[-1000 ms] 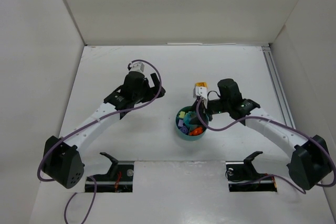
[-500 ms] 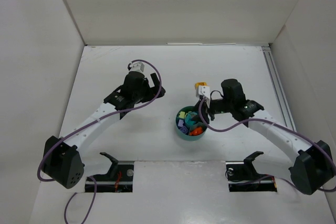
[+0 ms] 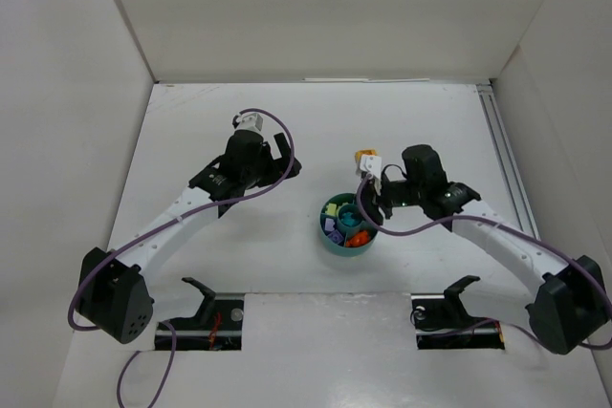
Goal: Sort the legos into containers by color
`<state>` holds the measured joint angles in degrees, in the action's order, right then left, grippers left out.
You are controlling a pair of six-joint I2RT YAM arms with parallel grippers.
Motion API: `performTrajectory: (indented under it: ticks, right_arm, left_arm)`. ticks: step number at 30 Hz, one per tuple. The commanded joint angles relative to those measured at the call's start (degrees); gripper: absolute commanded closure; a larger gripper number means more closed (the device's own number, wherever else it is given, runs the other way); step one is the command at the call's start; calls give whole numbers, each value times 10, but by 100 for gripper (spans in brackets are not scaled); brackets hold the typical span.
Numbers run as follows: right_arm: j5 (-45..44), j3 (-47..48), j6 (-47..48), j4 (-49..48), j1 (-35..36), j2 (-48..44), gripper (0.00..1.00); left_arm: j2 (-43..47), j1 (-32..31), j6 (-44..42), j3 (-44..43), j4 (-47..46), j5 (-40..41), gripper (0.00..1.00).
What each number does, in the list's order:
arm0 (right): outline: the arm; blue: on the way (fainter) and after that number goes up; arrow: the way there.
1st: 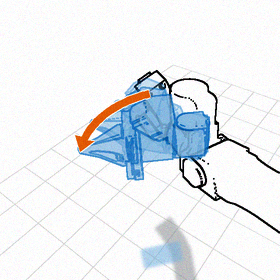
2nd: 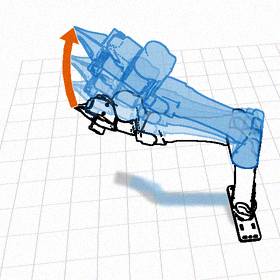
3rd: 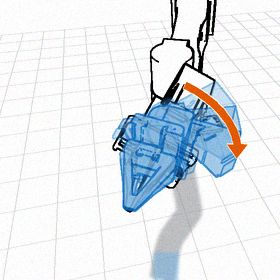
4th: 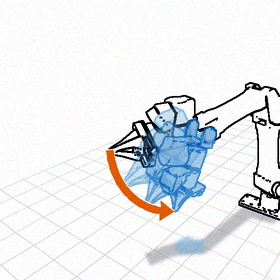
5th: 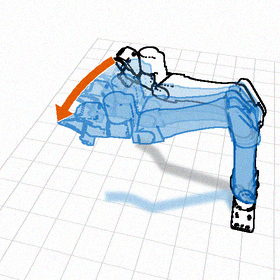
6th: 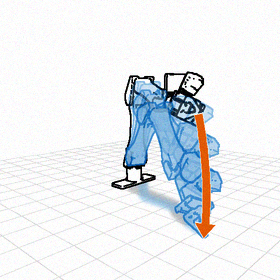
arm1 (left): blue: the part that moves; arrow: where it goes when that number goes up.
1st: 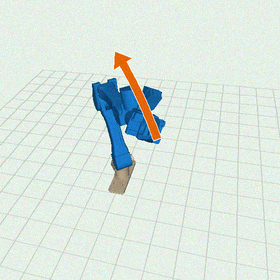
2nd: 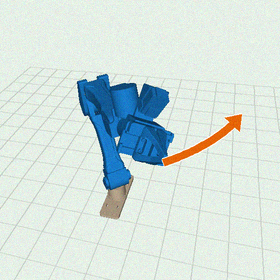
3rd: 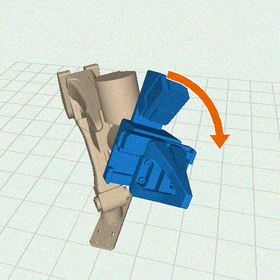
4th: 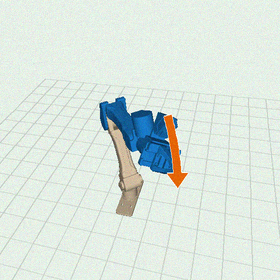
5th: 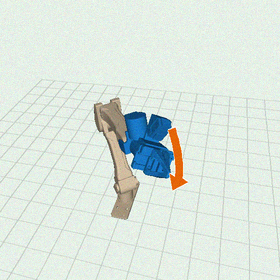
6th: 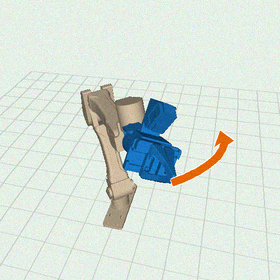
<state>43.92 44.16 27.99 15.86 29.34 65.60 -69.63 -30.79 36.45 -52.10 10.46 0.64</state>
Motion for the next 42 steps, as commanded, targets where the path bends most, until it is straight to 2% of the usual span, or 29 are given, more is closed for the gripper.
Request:
performTrajectory:
  ticks: [1,6,9,11,12,16,17,18,21,26,31,38,42]
  right_arm:
    - [-56,25,-21,-22,3,-25,46]
    - [-147,81,-73,-16,-64,-5,39]
    - [-191,122,-93,6,-105,60,29]
    - [-235,144,-94,20,-105,90,19]
    - [-286,157,-87,29,-105,106,17]
    - [-365,210,-62,41,-111,188,8]
    - [-365,236,-51,49,-111,205,6]
    - [-365,250,-12,54,-111,240,0]
    - [-323,301,88,77,-111,309,0]
    - [-267,372,174,124,-123,402,0]
    - [-267,431,198,166,-135,470,2]
    - [-235,404,225,163,-135,475,3]
    - [-215,420,239,165,-135,494,3]
  left_arm:
    - [9,-1,-1,-7,-11,-2,0]
    - [-16,-1,-13,-15,-23,-7,0]
    - [-40,-1,-27,-39,-23,-7,0]
    - [-53,-1,-27,-59,-17,-2,0]
    - [-58,-1,-35,-64,-17,-2,0]
    - [-90,-1,-47,-99,-3,20,0]
    - [-108,-1,-47,-108,3,20,0]
    - [-116,-1,-53,-124,4,20,0]
    - [-148,5,-66,-150,10,25,0]
    - [-177,20,-78,-168,15,2,0]
    - [-205,40,-91,-181,10,-11,0]
    - [-234,57,-107,-203,4,-35,0]
    - [-262,63,-118,-223,4,-56,0]
